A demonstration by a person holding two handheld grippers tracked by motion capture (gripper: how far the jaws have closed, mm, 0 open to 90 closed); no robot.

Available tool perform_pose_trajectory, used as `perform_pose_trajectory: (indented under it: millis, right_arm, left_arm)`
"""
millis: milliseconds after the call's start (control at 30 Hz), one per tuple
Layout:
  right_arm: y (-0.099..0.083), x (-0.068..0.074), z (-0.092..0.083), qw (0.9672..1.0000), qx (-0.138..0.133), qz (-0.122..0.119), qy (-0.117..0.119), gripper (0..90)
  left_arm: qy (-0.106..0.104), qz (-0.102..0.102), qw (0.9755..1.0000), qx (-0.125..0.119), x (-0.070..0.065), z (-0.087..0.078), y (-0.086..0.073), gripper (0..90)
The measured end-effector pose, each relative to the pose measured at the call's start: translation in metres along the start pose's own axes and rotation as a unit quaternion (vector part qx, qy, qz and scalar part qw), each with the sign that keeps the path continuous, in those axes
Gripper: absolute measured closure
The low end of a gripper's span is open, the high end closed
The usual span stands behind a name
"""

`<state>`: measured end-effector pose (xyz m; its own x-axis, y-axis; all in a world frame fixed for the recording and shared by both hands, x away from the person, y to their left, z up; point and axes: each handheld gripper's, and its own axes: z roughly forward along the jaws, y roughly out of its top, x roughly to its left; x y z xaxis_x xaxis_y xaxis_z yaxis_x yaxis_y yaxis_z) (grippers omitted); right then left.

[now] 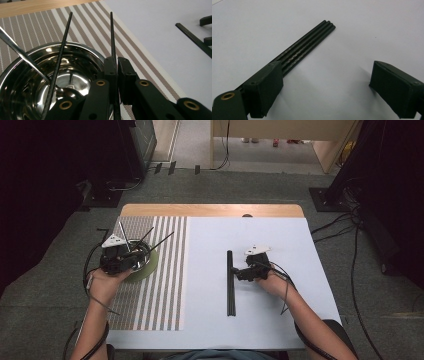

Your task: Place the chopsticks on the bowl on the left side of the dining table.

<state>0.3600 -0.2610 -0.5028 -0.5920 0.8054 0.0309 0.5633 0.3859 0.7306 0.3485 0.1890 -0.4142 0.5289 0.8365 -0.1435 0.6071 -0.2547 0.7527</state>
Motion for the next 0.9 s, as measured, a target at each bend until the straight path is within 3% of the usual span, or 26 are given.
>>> perform_pose_trajectory:
  millis: [367,633,900]
  right_arm:
    - [0.0,0.0,0.0,1.0,0.0,0.0,0.0,11.0]
    - [0.0,0.0,0.0,1.0,0.0,0.0,0.0,11.0]
    - [0.0,0.0,0.0,1.0,0.0,0.0,0.0,10.9]
  left_arm:
    - [0.009,0.002,0.9999,0.012,0.005,-0.002,-0.004,87.6]
    - [0.015,-0.007,0.9997,0.017,0.013,-0.004,-0.009,87.5]
    - [0.021,0.002,0.9993,0.033,0.015,0.0,-0.012,87.5]
